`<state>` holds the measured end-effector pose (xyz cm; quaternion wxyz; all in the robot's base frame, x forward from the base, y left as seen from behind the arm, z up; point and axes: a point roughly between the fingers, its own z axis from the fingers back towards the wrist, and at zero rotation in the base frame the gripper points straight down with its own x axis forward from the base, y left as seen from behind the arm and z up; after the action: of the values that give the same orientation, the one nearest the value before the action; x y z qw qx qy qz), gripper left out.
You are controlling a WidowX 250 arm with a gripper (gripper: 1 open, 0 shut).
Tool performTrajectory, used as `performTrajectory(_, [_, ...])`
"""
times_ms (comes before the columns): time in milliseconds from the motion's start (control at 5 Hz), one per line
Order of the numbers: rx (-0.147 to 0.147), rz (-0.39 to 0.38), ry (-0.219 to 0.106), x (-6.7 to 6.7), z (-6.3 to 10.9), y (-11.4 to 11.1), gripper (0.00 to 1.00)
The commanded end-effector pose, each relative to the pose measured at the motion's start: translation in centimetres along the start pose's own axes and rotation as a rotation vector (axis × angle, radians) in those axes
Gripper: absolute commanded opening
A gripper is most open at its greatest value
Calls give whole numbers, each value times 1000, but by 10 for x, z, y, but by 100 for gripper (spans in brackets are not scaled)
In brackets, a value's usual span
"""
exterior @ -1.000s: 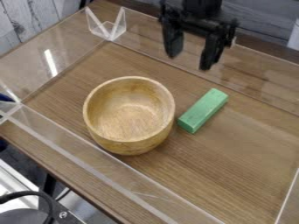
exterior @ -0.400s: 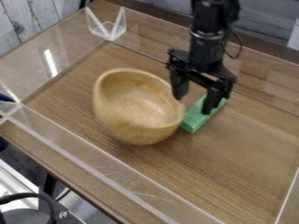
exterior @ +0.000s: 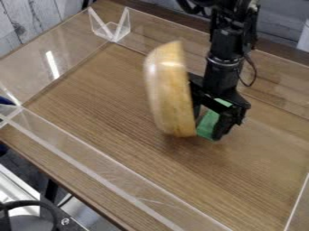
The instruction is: Put the green block in the brown bowl
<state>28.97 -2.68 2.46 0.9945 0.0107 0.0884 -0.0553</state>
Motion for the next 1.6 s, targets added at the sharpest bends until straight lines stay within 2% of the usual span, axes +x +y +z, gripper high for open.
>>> performTrajectory(0, [6, 0, -43, 6, 11, 2, 100])
performTrajectory(200, [5, 5, -44, 5, 10, 4, 0])
performTrajectory(1000, [-5, 1, -58, 1, 11, 8, 0])
performTrajectory(1200, [-6, 1, -61, -1, 13, 9, 100])
performTrajectory(1400, [-4, 9, -59, -2, 11, 12, 100])
